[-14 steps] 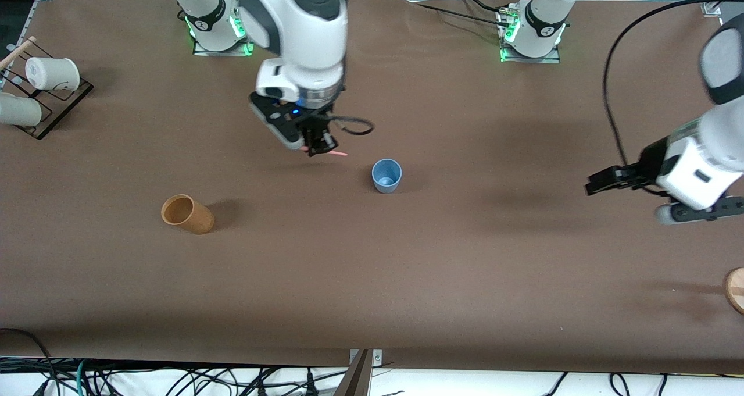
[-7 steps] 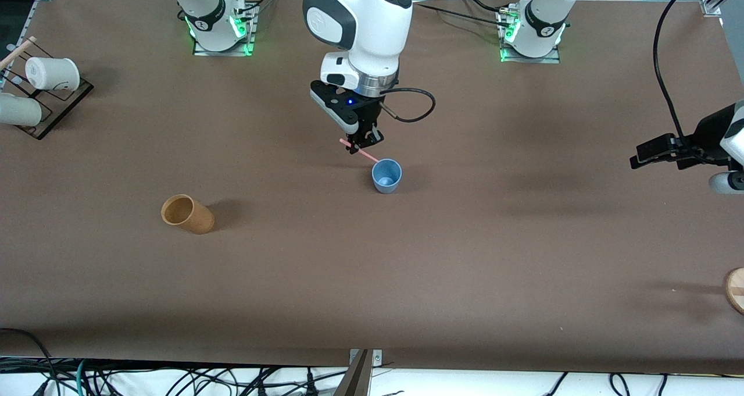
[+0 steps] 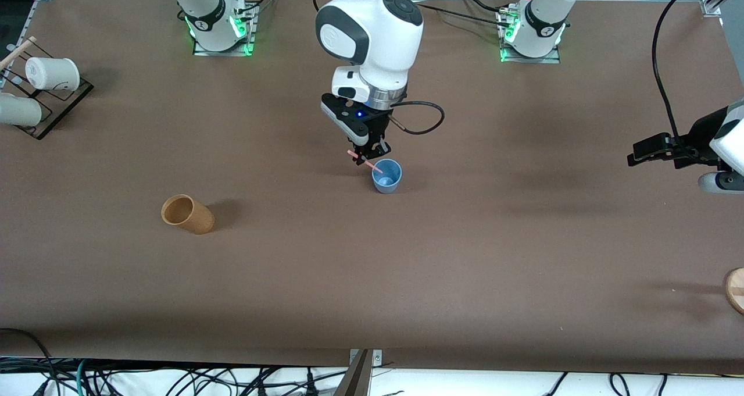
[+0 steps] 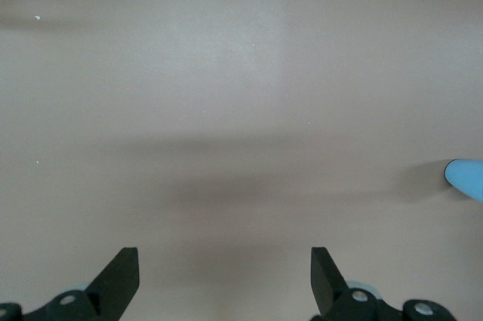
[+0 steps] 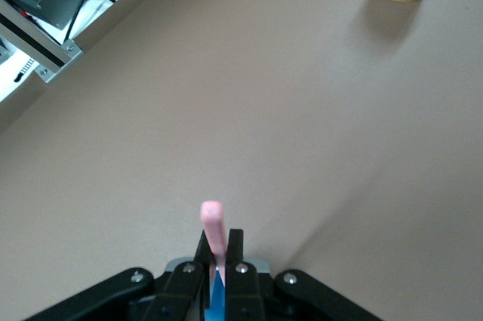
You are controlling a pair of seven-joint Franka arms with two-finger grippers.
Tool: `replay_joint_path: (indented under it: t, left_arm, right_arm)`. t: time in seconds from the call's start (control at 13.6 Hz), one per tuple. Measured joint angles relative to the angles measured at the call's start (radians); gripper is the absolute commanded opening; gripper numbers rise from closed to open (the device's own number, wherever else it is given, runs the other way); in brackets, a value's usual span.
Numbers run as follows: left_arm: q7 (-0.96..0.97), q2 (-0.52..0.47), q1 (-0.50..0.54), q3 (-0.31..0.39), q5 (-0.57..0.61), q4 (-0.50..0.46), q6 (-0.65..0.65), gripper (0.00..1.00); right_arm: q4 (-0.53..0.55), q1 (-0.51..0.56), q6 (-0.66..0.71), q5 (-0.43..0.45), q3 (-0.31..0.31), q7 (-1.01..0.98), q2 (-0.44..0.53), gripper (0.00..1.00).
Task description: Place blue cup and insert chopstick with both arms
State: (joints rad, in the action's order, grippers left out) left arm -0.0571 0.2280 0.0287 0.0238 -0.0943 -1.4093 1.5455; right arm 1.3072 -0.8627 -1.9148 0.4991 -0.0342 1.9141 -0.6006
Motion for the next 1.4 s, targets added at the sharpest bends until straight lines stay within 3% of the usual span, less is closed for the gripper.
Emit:
replay_joint_path:
  t: [0.07, 0.15, 0.74, 1.18, 1.4]
  left_arm:
    - [-0.002, 0.0, 0.0, 0.0, 0.0, -0.001, 0.0, 1.0]
    - [-0.003, 0.0, 0.0, 0.0, 0.0, -0.001, 0.0, 1.0]
    - [-0.01, -0.007, -0.01, -0.022, 0.086, -0.002, 0.001, 1.0]
    - [-0.01, -0.007, -0.01, -0.024, 0.086, -0.005, 0.001, 1.0]
    - [-0.01, -0.006, -0.014, -0.026, 0.086, -0.007, 0.001, 1.0]
  right_arm:
    - [-0.001, -0.003, 0.0, 0.009, 0.0, 0.004, -0.009, 0.9]
    - [-0.002, -0.005, -0.001, 0.019, 0.0, 0.006, -0.014, 1.0]
    - [-0.048, -0.003, 0.011, 0.044, 0.008, -0.094, 0.02, 1.0]
    - [-0.062, 0.173, 0.167, -0.206, 0.044, -0.576, 0.224, 1.0]
    - [-0.061, 0.241, 0.25, -0.318, 0.14, -0.894, 0.238, 1.0]
